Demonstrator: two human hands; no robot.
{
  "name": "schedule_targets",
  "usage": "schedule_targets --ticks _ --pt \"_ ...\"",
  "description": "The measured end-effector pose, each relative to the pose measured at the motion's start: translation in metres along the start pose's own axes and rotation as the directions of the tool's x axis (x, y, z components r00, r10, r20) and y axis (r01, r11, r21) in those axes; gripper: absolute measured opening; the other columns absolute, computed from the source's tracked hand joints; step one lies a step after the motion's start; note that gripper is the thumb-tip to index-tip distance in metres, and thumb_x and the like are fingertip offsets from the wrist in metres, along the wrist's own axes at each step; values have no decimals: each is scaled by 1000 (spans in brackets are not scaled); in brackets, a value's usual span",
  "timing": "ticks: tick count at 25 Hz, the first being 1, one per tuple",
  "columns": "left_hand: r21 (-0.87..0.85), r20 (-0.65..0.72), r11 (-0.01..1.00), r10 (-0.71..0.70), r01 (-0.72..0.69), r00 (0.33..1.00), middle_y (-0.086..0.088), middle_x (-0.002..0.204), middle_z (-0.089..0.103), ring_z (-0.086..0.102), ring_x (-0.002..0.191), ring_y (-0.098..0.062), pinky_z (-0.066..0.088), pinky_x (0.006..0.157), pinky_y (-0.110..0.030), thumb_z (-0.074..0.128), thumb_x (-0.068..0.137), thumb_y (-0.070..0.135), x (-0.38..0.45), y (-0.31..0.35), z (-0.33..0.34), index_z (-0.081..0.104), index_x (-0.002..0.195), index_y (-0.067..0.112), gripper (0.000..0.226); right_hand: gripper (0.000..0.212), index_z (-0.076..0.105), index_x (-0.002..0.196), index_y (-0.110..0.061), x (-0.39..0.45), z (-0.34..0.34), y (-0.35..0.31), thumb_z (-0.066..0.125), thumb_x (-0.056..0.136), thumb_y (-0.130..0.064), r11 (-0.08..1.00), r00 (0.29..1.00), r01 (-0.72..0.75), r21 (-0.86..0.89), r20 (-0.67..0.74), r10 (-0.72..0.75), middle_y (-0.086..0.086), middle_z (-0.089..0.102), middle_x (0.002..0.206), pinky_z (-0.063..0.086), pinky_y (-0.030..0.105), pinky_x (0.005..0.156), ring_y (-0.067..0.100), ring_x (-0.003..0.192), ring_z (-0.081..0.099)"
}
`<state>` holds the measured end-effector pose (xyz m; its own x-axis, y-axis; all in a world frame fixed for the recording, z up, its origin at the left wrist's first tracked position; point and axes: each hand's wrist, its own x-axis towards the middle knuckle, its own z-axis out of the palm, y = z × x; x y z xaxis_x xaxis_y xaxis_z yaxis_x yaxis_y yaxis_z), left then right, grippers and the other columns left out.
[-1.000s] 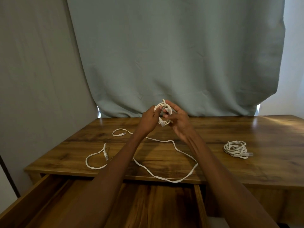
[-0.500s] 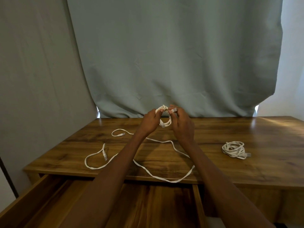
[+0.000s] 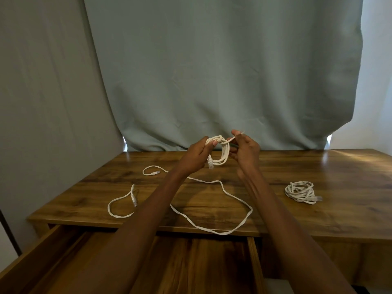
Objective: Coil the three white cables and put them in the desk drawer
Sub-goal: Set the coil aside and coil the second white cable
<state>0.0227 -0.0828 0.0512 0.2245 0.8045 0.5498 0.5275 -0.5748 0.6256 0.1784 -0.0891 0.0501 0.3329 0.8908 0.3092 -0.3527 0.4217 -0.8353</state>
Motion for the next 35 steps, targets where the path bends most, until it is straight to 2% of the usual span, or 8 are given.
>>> schedule_targets --ticks 4,7,11,14,18,24,29,35 --pt "-13 -24 1000 6 -6 1000 1 67 57 53 55 -8 46 54 -33 43 103 47 -4 -2 -1 57 92 16 36 31 61 120 -7 4 -1 0 69 93 -20 984 985 -158 79 86 151 11 70 93 53 23 51 8 58 67" --pt "8 -57 1000 7 -6 998 3 66 58 54 56 -6 45 56 -33 42 102 50 -8 -9 2 57 88 21 35 33 67 116 2 0 -1 6 69 93 -22 981 971 -196 -14 135 196 12 74 91 54 23 52 12 62 69" --pt "-16 -111 1000 4 -6 994 5 67 59 56 59 -7 46 59 -34 41 103 48 -5 -11 4 60 94 17 37 31 77 101 -9 -7 6 13 61 97 -36 974 976 -164 -153 121 183 8 78 90 60 30 63 20 76 75" --pt "2 -169 1000 5 -5 986 11 72 61 58 64 1 43 59 -18 41 105 43 -2 -8 0 63 100 17 34 30 77 103 -14 -12 5 15 61 97 -39 979 964 -67 -191 242 114 8 78 94 61 33 72 25 86 75" --pt "60 -193 998 6 6 981 9 80 64 62 74 -4 46 62 -20 41 105 43 -2 -11 -3 63 107 14 36 24 73 115 -13 -14 3 20 68 93 -17 976 939 48 -214 343 29 7 77 100 61 34 82 29 96 73" --pt "-242 -124 970 -72 40 990 7 59 58 51 50 -10 40 43 -25 45 103 44 -9 -12 -6 65 111 15 36 35 67 123 -7 -13 6 11 65 89 -2 993 886 -107 -39 450 113 12 75 108 57 32 82 25 99 71" --pt "-287 -109 957 -78 44 991 -2 57 55 49 45 -19 40 40 -28 45 102 48 -11 -13 -2 66 110 15 40 60 56 134 -8 -11 3 9 49 84 23 971 789 -225 83 599 132 10 70 97 56 31 85 17 89 67" --pt "-418 -104 897 -208 147 973 -1 54 54 44 42 -14 38 40 -25 46 101 52 -8 4 5 70 110 20 40 43 64 124 -22 -23 12 10 71 87 0 999 893 14 53 448 -36 0 74 111 56 33 92 17 107 70"
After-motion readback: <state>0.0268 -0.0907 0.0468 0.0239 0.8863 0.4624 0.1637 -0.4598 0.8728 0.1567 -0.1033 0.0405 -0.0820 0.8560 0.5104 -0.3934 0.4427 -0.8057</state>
